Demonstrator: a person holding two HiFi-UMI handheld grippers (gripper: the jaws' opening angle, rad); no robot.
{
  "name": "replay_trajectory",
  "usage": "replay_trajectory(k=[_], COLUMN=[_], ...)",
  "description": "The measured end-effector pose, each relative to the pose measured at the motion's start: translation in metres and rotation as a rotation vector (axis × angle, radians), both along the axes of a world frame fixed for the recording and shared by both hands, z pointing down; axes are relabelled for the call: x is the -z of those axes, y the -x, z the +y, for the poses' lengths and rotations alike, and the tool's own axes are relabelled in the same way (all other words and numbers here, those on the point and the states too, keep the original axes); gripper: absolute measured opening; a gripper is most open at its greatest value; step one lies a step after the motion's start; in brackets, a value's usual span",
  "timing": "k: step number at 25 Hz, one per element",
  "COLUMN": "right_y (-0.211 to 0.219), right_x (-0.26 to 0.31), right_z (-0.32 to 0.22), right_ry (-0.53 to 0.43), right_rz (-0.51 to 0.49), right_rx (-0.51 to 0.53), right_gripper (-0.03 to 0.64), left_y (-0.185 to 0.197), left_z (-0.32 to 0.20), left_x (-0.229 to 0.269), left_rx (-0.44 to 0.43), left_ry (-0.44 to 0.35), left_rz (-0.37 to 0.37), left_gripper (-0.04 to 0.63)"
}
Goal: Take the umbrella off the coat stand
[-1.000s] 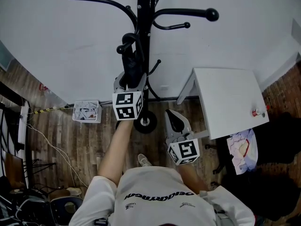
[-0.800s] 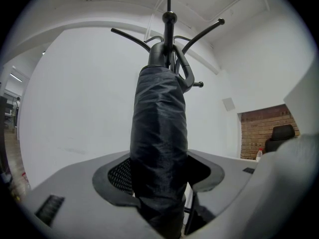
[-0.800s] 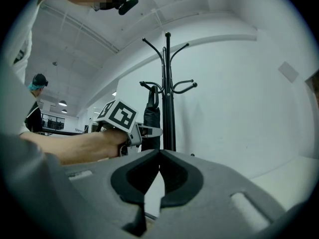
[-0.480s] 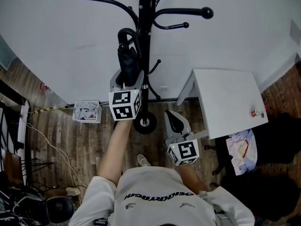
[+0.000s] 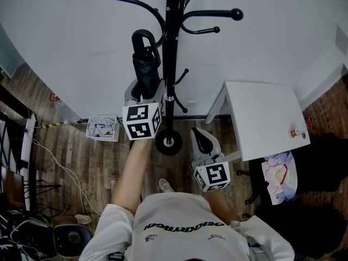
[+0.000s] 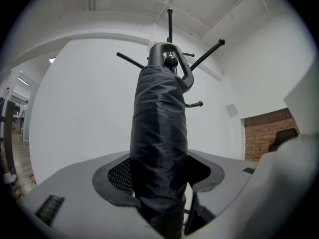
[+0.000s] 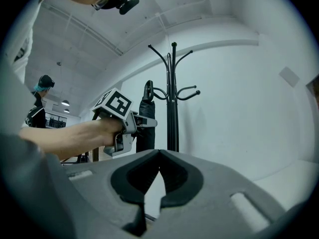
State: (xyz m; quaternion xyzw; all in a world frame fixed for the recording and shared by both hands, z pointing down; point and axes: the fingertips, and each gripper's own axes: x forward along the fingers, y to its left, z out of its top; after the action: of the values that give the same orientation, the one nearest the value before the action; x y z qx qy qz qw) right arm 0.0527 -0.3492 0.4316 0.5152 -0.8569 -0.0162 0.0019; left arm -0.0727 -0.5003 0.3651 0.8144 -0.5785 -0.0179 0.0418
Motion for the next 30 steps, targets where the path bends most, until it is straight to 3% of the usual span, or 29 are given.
replay_trajectory(k=[15, 30], right_y=[0.012, 0.009], right_x=[0.007, 0.012], right_z=[0.026, 0.072], right_ry=[-0.002, -0.005], right_rz=[-0.012, -0.035], right_rx=[0.031, 0.038], right_gripper=[-0.002, -0.001], left_y=[0.009, 0.003], left_z=[0.045, 0.131], left_x=[0.003, -0.017], left_rx=[0.027, 0.057], left_ry=[0.004, -0.01], left_rz=[-0.009, 0.022], left_gripper=[0.265, 0.265])
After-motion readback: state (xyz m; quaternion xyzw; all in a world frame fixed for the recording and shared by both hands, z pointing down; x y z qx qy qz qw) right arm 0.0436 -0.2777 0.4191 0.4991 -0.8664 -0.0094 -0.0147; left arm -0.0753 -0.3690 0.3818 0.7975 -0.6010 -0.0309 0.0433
